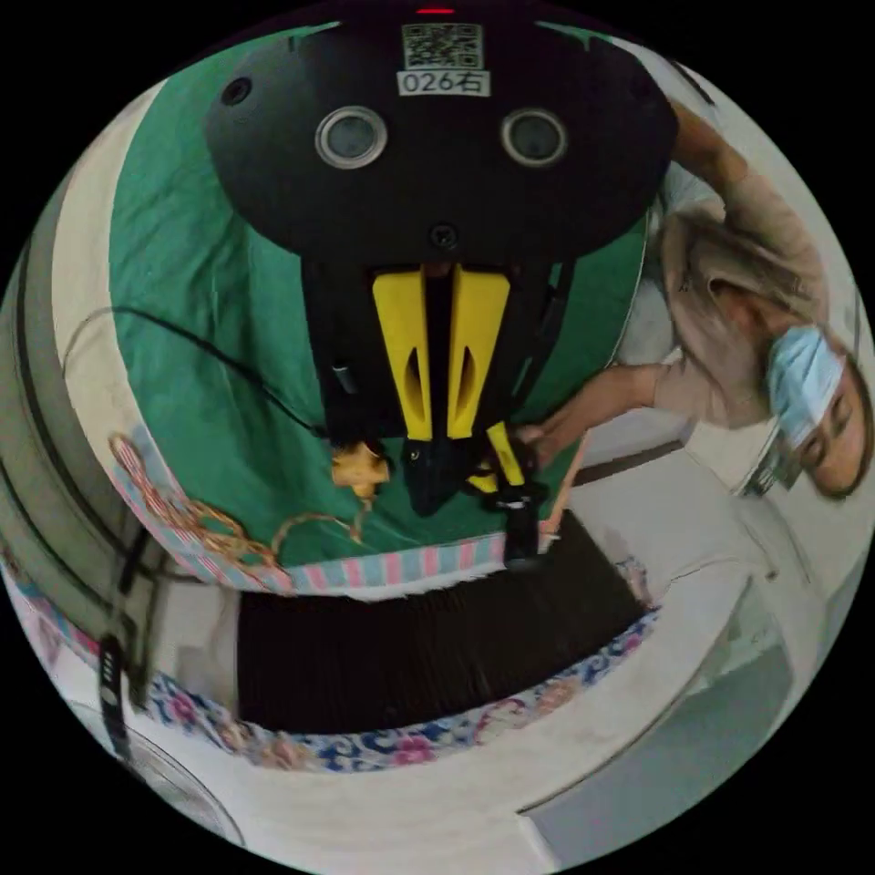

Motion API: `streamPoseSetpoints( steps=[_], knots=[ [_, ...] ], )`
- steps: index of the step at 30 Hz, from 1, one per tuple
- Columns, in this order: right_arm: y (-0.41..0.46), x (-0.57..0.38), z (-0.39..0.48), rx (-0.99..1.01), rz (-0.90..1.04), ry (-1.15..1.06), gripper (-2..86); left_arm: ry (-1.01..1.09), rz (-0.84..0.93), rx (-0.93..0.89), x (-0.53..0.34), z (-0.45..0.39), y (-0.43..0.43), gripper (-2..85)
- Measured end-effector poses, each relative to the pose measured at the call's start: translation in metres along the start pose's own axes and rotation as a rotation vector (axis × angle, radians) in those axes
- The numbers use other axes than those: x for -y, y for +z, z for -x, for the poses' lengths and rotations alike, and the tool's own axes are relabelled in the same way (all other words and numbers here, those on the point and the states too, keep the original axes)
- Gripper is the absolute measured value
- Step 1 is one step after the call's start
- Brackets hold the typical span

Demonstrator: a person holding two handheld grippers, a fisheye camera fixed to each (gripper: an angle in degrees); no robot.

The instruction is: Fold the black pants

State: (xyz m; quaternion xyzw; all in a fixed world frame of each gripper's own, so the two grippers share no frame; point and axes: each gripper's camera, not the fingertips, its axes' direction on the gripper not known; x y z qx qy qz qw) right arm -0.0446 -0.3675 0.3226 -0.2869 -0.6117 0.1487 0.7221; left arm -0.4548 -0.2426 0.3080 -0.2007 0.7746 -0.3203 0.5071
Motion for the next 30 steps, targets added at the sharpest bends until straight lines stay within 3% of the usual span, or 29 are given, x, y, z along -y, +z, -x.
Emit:
streamPoseSetpoints(
  steps=[1,3,5,10,12,14,15,18,21,25,27,30],
  knots=[
    [0.004,0.001,-0.007,-0.069,0.033,0.082,2.1,-0.066,0.047,0.097,-0.003,0.002,0.007,6.5],
    [-0.004,-0.009,-0.015,-0.249,0.042,0.230,1.0,-0.145,0.044,0.118,-0.011,0.007,0.012,6.2],
    [-0.028,-0.026,-0.004,-0.243,-0.043,0.226,0.4,-0.150,-0.009,0.177,-0.019,-0.004,0.012,3.8],
    [-0.077,-0.099,0.046,-0.291,-0.104,0.159,-0.8,0.103,-0.032,0.310,-0.014,-0.064,0.042,-0.3],
    [-0.065,-0.136,0.046,-0.360,0.093,0.191,-0.9,0.178,0.099,0.401,-0.013,-0.076,0.080,-0.5],
    [-0.065,-0.163,0.039,-0.402,0.227,0.279,-0.9,0.112,0.462,0.752,-0.025,-0.063,0.145,-0.6],
    [-0.093,-0.182,0.044,-0.370,0.114,0.346,-0.9,0.119,0.523,0.788,-0.029,-0.061,0.155,-0.6],
    [-0.174,-0.242,0.073,-0.377,-0.050,0.449,-0.9,0.064,0.408,0.791,-0.029,-0.076,0.151,-0.6],
    [-0.251,-0.326,0.105,-0.556,-0.071,0.567,-0.9,0.010,0.257,0.782,-0.032,-0.098,0.136,-0.7],
    [-0.332,-0.455,0.137,-0.671,-0.116,0.839,-0.9,-0.061,0.061,1.042,-0.046,-0.140,0.121,-0.9],
    [-0.381,-0.553,0.158,-0.583,-0.302,1.095,-0.8,-0.083,-0.023,0.995,-0.046,-0.157,0.119,-1.0],
    [-0.423,-0.656,0.183,-0.446,-0.623,1.292,0.0,-0.032,-0.131,0.506,-0.025,-0.183,0.144,-1.0]
  ],
)
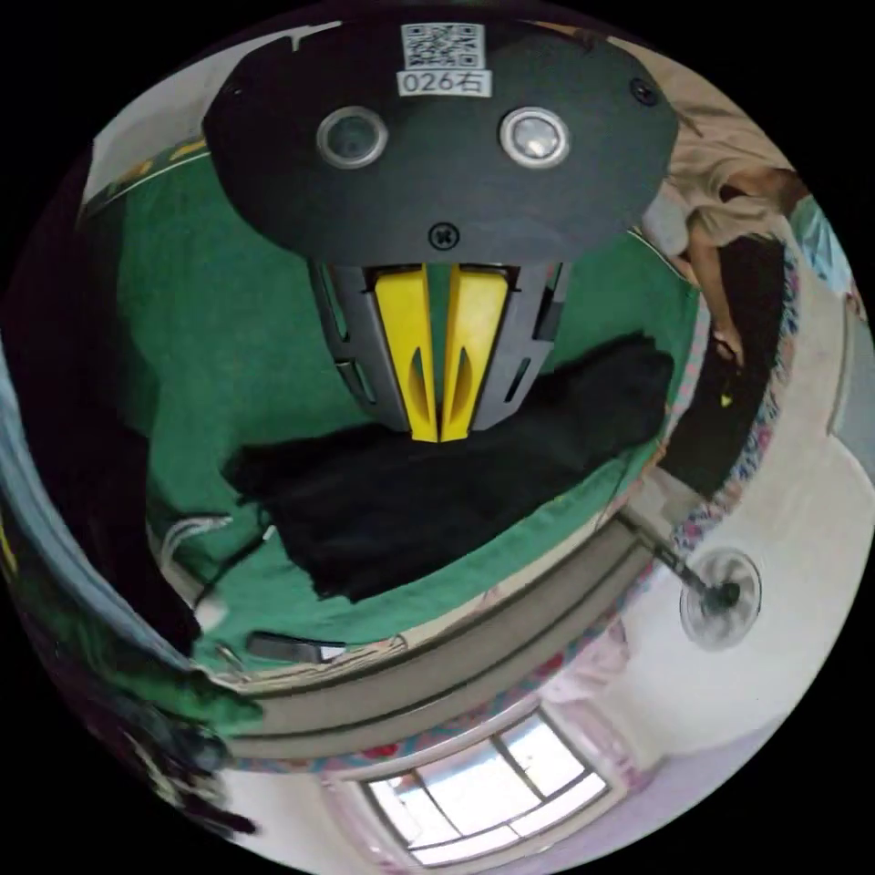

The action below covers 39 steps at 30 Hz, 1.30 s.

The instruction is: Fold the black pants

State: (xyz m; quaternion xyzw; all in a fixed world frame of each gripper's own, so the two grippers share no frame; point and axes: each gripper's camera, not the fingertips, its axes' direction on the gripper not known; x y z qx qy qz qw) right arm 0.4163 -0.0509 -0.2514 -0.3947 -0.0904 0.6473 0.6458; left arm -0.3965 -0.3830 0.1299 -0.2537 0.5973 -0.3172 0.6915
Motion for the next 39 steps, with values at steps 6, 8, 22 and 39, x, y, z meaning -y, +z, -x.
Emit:
streamPoseSetpoints(
  steps=[6,8,22,39],
  knots=[
    [-0.062,0.011,-0.046,-0.107,-0.070,0.022,3.6,0.189,0.240,-0.748,0.029,-0.177,0.155,-0.6],
    [-0.077,0.020,-0.051,-0.160,-0.088,-0.009,4.9,0.267,0.315,-0.877,0.015,-0.254,0.209,0.4],
    [-0.201,0.047,-0.134,0.090,-0.093,0.065,7.4,0.464,0.455,-0.917,-0.021,-0.436,0.365,0.3],
    [-0.223,0.085,-0.161,0.333,-0.031,0.202,0.1,0.858,0.831,-0.621,-0.052,-0.649,0.573,3.8]
  ],
)
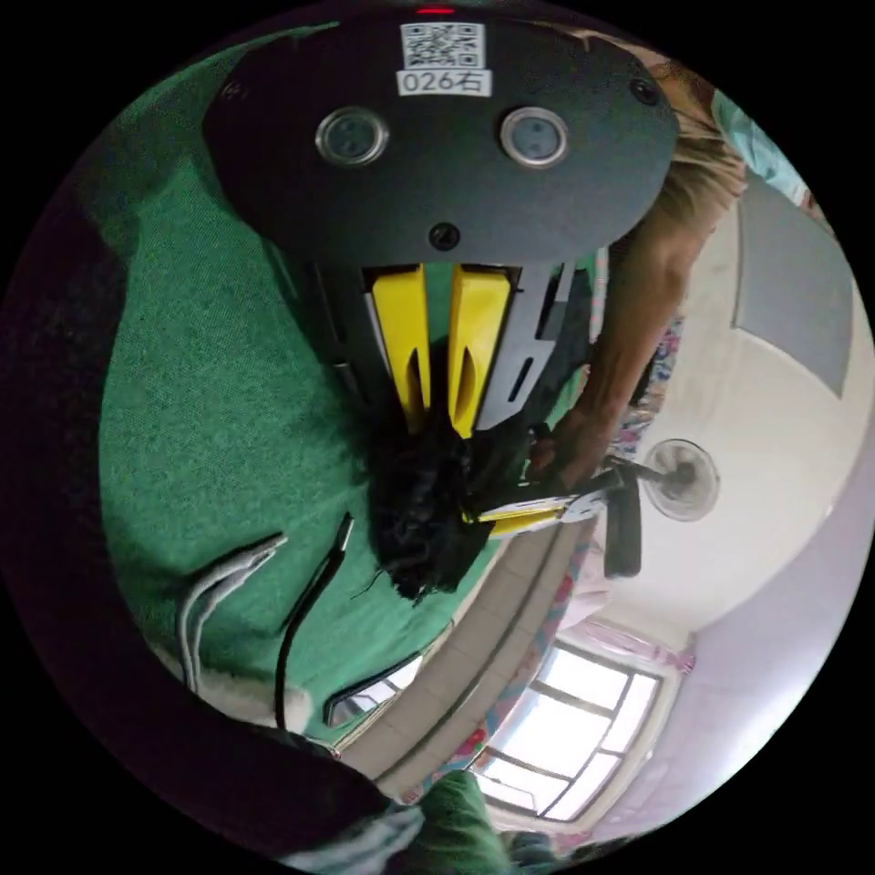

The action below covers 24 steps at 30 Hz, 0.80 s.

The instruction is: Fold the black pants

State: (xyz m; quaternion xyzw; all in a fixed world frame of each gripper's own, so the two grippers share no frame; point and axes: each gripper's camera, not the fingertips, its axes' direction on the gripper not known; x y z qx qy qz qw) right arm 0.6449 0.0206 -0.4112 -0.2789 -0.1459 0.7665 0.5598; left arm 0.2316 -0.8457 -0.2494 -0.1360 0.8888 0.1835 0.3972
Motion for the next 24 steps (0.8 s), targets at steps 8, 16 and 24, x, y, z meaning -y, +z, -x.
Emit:
streamPoseSetpoints(
  steps=[8,16,24],
  knots=[
    [-0.071,-0.052,0.037,-0.051,-0.278,-0.216,-1.4,0.080,-0.240,-0.491,0.014,0.033,-0.045,2.5],
    [-0.054,-0.094,0.147,0.086,-0.304,-0.556,-1.4,0.121,-0.384,-0.539,-0.044,0.065,-0.104,4.1],
    [0.098,-0.131,0.262,0.235,0.144,-0.793,-1.0,-0.056,-0.579,-0.458,-0.224,0.118,-0.150,5.4]
  ],
)
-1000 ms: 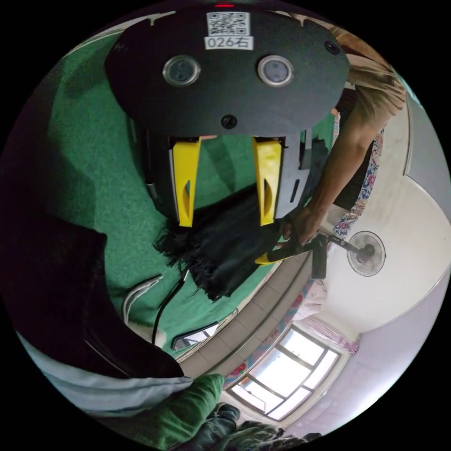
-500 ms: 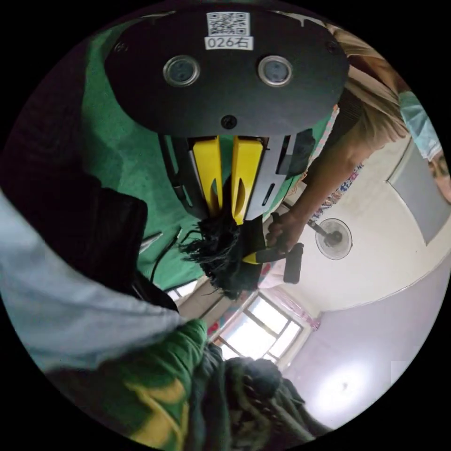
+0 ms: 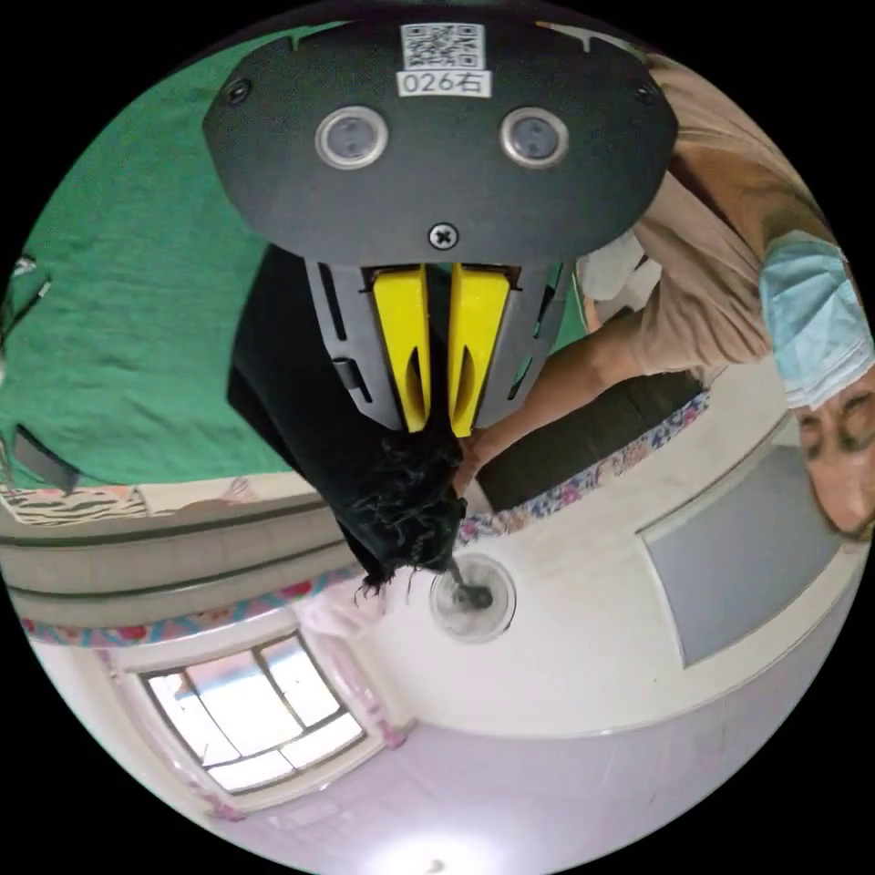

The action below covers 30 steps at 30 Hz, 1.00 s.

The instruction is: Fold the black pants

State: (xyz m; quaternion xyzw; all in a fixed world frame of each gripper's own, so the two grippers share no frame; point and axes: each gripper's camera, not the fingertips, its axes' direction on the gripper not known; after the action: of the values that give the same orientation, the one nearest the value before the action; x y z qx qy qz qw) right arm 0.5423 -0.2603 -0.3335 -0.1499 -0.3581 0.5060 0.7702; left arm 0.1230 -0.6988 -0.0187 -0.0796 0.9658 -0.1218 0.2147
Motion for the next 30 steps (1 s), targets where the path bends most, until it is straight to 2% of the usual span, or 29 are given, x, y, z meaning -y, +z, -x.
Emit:
streamPoseSetpoints(
  steps=[1,4,6,7,10,13,15,16,17,18,19,22,25,27,30],
  knots=[
    [0.020,0.001,0.002,0.008,0.050,-0.021,-0.8,-0.068,-0.011,0.053,-0.028,0.009,-0.016,5.8],
    [0.125,-0.007,-0.004,0.012,0.391,-0.085,1.0,-0.357,-0.003,0.183,-0.100,0.041,-0.046,5.5],
    [0.184,-0.022,-0.009,0.068,0.689,-0.083,4.0,-0.544,-0.042,0.217,-0.141,0.056,-0.067,3.9],
    [0.188,-0.024,-0.008,0.104,0.705,-0.097,4.7,-0.603,-0.117,0.202,-0.163,0.058,-0.082,2.2],
    [0.177,-0.024,-0.002,0.138,0.660,-0.131,5.6,-0.604,-0.214,0.255,-0.181,0.042,-0.100,-0.5],
    [0.144,-0.019,-0.012,-0.023,0.490,-0.097,4.7,-0.445,-0.205,0.376,-0.150,0.010,-0.076,-0.9],
    [0.137,-0.025,-0.037,-0.172,0.438,0.008,1.8,-0.345,-0.166,0.368,-0.126,-0.001,-0.044,-0.9],
    [0.142,-0.028,-0.044,-0.203,0.465,0.030,1.1,-0.293,-0.065,0.373,-0.111,0.000,-0.016,-0.9],
    [0.160,-0.038,-0.059,-0.245,0.589,0.049,0.1,-0.321,0.146,0.434,-0.099,0.014,0.017,-0.9],
    [0.170,-0.044,-0.069,-0.219,0.635,0.054,-0.4,-0.353,0.276,0.479,-0.096,0.024,0.035,-0.9],
    [0.166,-0.043,-0.072,-0.191,0.599,0.072,-0.4,-0.373,0.398,0.496,-0.093,0.038,0.055,-0.9],
    [0.140,-0.041,-0.070,-0.260,0.504,0.072,-0.6,-0.448,0.207,0.434,-0.083,0.033,0.028,-0.8],
    [0.098,-0.057,-0.076,-0.306,0.353,0.146,0.2,-0.402,0.031,0.380,-0.065,0.004,0.016,-0.2],
    [0.077,-0.077,-0.096,-0.213,0.256,0.284,3.5,-0.383,0.054,0.345,-0.046,-0.005,0.031,1.5],
    [0.072,-0.100,-0.119,-0.127,0.210,0.441,8.1,-0.375,0.218,0.300,-0.009,-0.008,0.087,8.6]
  ],
)
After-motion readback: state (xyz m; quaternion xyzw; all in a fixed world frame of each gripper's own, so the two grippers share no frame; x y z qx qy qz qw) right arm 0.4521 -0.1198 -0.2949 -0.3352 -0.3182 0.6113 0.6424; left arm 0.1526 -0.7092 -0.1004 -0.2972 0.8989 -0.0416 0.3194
